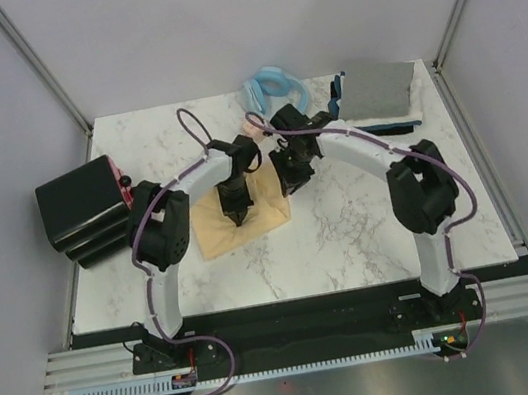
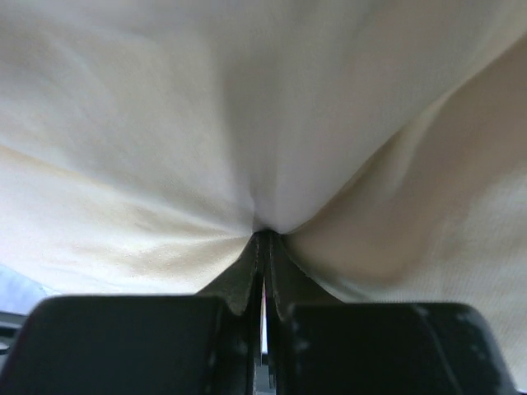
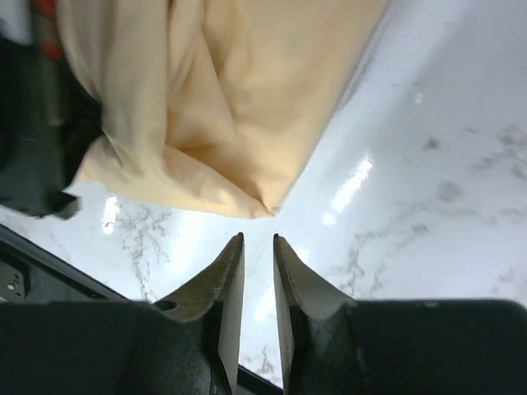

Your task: Fold and stack the t-shirts

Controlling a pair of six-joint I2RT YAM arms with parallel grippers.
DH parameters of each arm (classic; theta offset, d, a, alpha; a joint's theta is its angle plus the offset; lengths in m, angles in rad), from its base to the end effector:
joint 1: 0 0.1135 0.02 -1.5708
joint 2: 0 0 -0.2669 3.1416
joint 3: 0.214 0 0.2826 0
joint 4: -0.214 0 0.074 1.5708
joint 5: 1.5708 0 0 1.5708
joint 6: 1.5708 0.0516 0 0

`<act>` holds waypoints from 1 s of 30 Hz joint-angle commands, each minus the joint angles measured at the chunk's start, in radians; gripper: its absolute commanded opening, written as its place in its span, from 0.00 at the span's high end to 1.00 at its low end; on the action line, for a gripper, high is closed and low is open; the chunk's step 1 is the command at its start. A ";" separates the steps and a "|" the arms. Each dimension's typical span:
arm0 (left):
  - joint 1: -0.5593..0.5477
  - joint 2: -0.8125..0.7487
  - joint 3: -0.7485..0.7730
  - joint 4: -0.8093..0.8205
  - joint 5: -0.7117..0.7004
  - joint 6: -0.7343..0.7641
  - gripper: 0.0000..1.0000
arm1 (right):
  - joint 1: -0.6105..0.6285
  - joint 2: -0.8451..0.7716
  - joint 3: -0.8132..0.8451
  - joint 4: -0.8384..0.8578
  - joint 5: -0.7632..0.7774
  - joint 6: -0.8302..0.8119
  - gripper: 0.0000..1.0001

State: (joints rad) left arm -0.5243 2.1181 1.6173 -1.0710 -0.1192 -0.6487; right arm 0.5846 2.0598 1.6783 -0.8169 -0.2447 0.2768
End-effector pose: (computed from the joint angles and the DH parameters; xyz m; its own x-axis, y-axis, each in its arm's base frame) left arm 0.3752 -0.2099 0.1362 -0.9902 -0.1203 -0.0710 -0.1268 0.9873 0.0954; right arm 0.3844 0.2693 0.1864 -0.9136 -0.2866 -0.2883 -0.3735 0.8720 0.3165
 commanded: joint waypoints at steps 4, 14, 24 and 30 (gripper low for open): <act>-0.164 -0.119 -0.161 0.035 -0.011 0.087 0.98 | -0.023 -0.289 -0.063 -0.031 0.125 0.038 0.69; -0.309 -0.175 -0.212 0.132 0.018 0.126 0.98 | -0.051 -0.388 -0.229 -0.031 0.212 0.151 0.53; -0.347 -0.331 -0.292 0.161 -0.092 0.074 0.96 | -0.068 -0.399 -0.384 0.073 0.219 0.162 0.51; -0.258 -0.527 -0.320 0.143 -0.163 -0.008 0.84 | -0.086 -0.282 -0.359 0.183 0.147 0.122 0.47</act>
State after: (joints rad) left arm -0.8421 1.7172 1.2976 -0.9352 -0.1860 -0.5842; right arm 0.5106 1.7107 1.2949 -0.7448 -0.0566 0.4217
